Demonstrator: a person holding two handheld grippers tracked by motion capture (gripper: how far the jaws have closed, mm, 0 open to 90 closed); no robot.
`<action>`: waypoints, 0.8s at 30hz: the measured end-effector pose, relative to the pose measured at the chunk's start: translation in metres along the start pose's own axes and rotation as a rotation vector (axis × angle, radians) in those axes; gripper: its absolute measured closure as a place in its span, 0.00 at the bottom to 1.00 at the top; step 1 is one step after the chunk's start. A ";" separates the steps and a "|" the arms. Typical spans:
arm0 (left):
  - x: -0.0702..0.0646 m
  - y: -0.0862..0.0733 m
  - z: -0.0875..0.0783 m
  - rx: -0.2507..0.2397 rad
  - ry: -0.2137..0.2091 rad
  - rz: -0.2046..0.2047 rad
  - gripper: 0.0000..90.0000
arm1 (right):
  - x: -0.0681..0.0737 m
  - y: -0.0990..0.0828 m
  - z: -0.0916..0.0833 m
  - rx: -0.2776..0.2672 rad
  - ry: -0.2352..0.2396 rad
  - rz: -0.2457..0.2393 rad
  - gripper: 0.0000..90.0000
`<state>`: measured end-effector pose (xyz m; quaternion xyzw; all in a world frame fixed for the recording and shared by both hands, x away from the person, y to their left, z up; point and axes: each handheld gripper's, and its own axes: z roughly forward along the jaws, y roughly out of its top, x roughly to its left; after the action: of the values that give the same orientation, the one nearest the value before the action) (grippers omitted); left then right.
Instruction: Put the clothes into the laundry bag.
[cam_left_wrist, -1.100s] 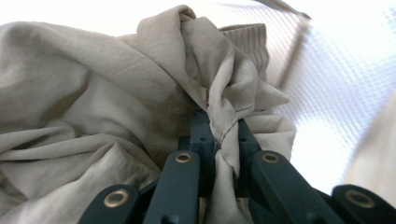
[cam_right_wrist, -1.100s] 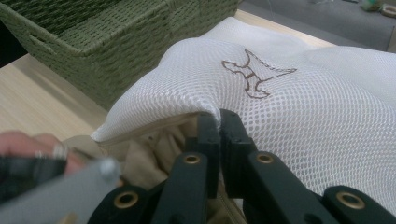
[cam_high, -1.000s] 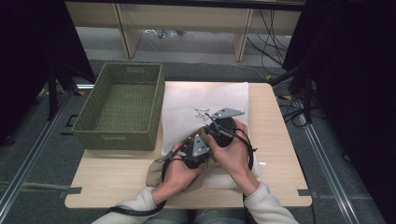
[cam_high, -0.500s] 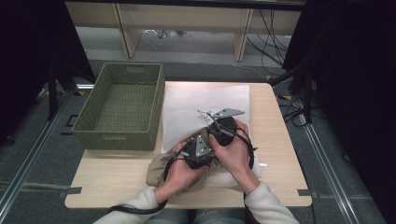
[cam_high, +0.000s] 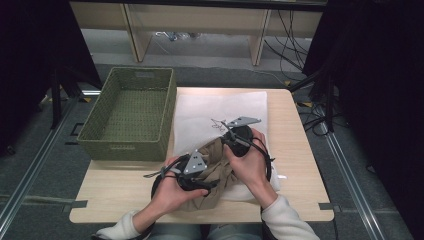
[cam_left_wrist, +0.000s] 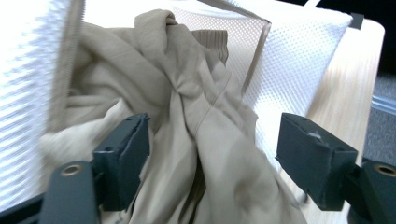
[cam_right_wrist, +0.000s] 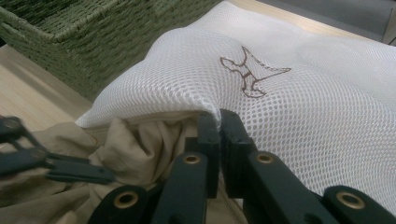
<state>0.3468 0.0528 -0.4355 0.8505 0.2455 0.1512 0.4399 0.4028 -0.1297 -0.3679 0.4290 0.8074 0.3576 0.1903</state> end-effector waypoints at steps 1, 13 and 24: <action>0.000 -0.002 -0.002 0.010 0.007 0.005 0.26 | 0.001 0.000 0.000 0.008 0.000 0.021 0.98; -0.001 -0.032 0.030 0.181 0.027 0.030 0.21 | 0.003 -0.001 0.000 0.007 -0.004 0.029 0.98; -0.001 -0.037 0.052 0.224 0.055 0.028 0.53 | 0.002 -0.001 0.002 0.012 -0.005 -0.024 0.98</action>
<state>0.3602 0.0350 -0.4953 0.8933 0.2608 0.1523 0.3329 0.4026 -0.1274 -0.3702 0.4212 0.8142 0.3494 0.1941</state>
